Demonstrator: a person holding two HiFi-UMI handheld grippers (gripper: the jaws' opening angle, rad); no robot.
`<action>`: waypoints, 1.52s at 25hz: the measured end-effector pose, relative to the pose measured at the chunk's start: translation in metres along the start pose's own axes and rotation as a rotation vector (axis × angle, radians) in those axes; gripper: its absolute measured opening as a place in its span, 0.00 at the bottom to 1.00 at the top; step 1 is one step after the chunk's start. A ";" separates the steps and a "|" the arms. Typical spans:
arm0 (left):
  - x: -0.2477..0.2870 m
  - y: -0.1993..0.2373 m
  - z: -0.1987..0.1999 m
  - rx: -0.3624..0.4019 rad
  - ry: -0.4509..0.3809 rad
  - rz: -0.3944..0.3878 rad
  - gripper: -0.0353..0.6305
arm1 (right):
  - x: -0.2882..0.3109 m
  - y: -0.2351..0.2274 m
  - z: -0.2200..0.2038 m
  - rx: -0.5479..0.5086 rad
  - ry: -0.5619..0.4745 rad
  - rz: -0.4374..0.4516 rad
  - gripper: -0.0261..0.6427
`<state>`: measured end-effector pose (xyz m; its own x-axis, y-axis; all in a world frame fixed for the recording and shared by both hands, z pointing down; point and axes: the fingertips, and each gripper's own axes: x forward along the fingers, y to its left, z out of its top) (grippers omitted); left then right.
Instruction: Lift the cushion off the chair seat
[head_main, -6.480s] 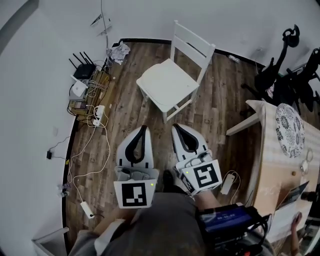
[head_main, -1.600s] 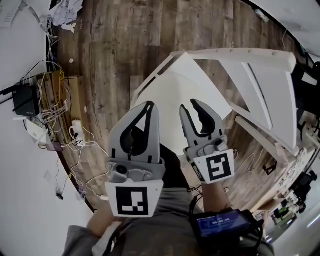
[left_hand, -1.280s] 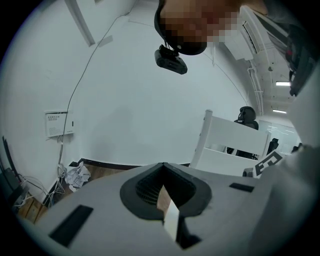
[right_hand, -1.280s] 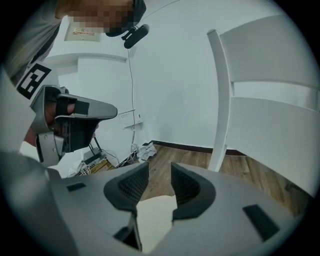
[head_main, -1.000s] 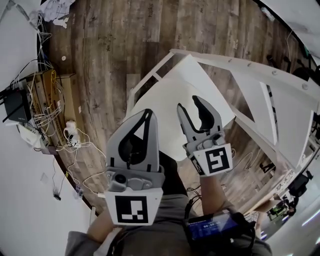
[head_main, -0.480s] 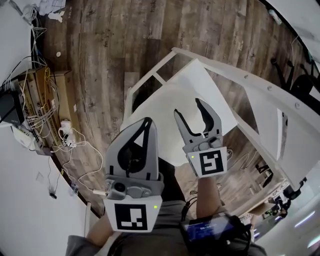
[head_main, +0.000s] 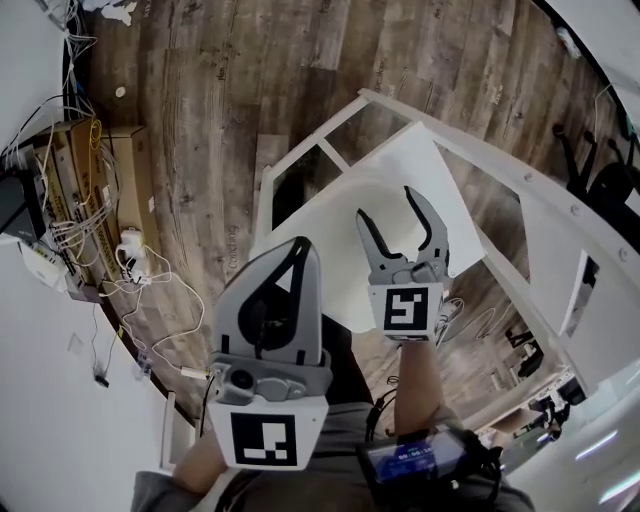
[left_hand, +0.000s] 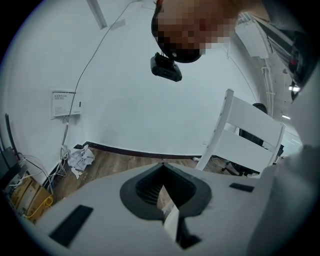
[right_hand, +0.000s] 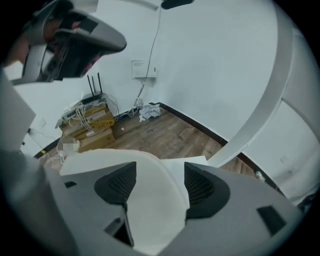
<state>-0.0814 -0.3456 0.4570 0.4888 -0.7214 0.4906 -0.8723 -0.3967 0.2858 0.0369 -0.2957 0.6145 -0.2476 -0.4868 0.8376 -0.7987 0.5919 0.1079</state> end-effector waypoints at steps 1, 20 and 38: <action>0.000 0.001 0.001 -0.002 -0.001 0.003 0.06 | 0.003 0.001 -0.003 -0.014 0.013 -0.014 0.50; -0.002 0.002 0.000 -0.010 -0.005 0.024 0.06 | 0.010 -0.005 -0.004 -0.022 -0.010 -0.015 0.50; -0.007 0.013 0.004 -0.014 -0.009 0.067 0.06 | 0.038 -0.006 -0.024 0.004 0.098 0.235 0.54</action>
<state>-0.0963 -0.3485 0.4542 0.4287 -0.7511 0.5021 -0.9030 -0.3389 0.2642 0.0448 -0.3024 0.6588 -0.3729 -0.2717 0.8872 -0.7278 0.6787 -0.0980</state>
